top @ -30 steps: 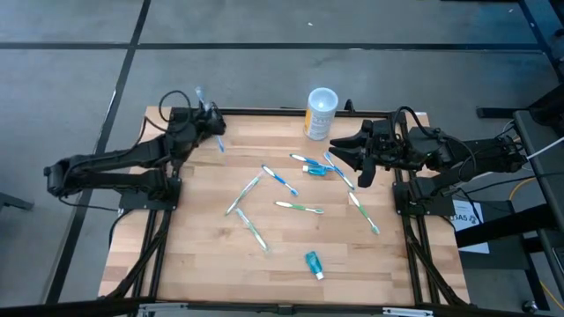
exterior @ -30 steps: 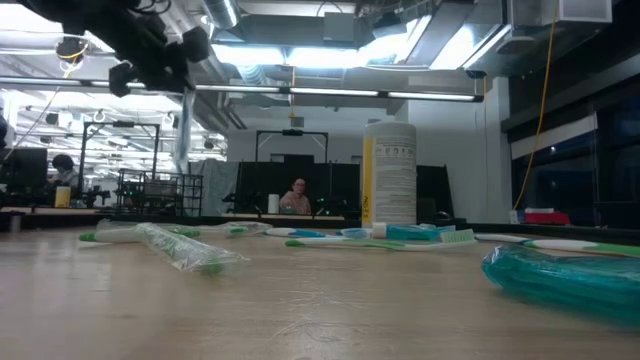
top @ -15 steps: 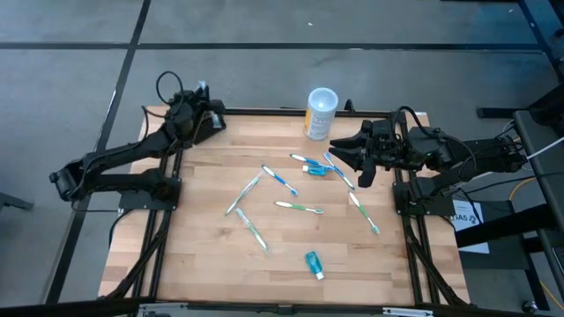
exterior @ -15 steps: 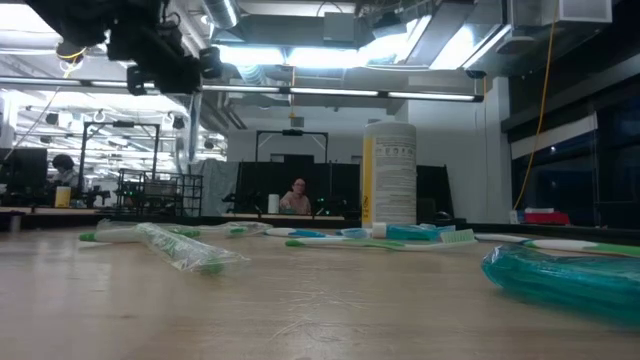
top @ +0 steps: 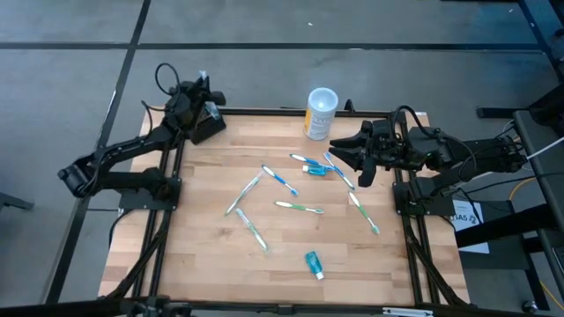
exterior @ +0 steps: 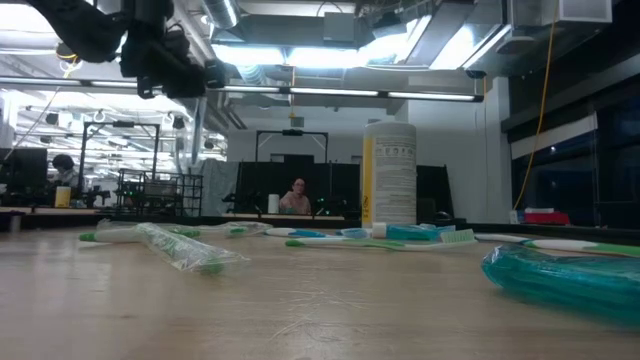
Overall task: Pick & Place toothbrushing station
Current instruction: Put the blue toothbrush into the right section of the black organizer
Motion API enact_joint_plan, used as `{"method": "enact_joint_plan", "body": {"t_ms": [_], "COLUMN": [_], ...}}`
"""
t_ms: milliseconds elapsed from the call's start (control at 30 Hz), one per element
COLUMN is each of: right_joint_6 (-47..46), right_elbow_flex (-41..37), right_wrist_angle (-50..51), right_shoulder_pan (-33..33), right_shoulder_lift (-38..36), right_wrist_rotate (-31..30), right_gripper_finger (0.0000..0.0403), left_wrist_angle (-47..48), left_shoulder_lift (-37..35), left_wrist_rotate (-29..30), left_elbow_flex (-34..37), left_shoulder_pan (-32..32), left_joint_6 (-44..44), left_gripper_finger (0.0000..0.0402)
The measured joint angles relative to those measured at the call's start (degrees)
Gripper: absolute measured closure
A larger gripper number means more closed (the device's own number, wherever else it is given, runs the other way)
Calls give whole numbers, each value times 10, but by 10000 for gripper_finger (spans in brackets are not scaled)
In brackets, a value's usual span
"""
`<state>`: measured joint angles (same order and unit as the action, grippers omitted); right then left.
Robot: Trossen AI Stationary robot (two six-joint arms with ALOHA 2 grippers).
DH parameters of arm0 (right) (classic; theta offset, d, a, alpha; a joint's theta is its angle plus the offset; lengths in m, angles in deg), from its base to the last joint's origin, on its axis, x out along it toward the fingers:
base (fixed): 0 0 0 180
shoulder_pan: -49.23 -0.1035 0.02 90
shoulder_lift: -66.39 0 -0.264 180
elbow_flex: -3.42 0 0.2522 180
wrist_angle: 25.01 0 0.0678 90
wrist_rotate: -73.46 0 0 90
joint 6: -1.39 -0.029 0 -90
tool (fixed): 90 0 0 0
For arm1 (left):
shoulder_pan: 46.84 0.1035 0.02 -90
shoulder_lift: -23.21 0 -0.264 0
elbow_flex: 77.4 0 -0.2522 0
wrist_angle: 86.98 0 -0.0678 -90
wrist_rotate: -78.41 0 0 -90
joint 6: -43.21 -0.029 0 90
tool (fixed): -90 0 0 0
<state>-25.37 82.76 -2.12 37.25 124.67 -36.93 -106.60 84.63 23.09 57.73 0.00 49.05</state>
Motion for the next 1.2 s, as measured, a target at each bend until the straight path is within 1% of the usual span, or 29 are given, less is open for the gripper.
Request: {"method": "enact_joint_plan", "body": {"t_ms": [133,233,400,567,667,900,1200], "right_joint_6": [-15,-27,-39,-45,-50,-52,-74], "right_elbow_flex": [0,0,0,0,0,0,0], "right_wrist_angle": [5,15,17,19,22,24,37], "right_shoulder_pan": [0,0,0,0,0,0,0], "right_shoulder_lift": [0,0,0,0,0,0,0], "right_wrist_rotate": [-2,-2,-2,-2,-2,-7,-8], "right_gripper_finger": [273,273,273,273,273,273,273], "left_wrist_angle": [-8,-59,-130,-168,-179,-170,-192], "left_shoulder_lift": [17,36,64,73,66,60,86], "left_wrist_rotate": [-23,-37,-29,-27,-27,-27,-28], "left_elbow_flex": [0,14,36,42,42,42,59], "left_shoulder_pan": [14,17,20,33,41,45,59], "left_joint_6": [-7,-11,-13,-25,-36,-54,-53], "left_gripper_finger": [353,353,353,353,353,353,353]}}
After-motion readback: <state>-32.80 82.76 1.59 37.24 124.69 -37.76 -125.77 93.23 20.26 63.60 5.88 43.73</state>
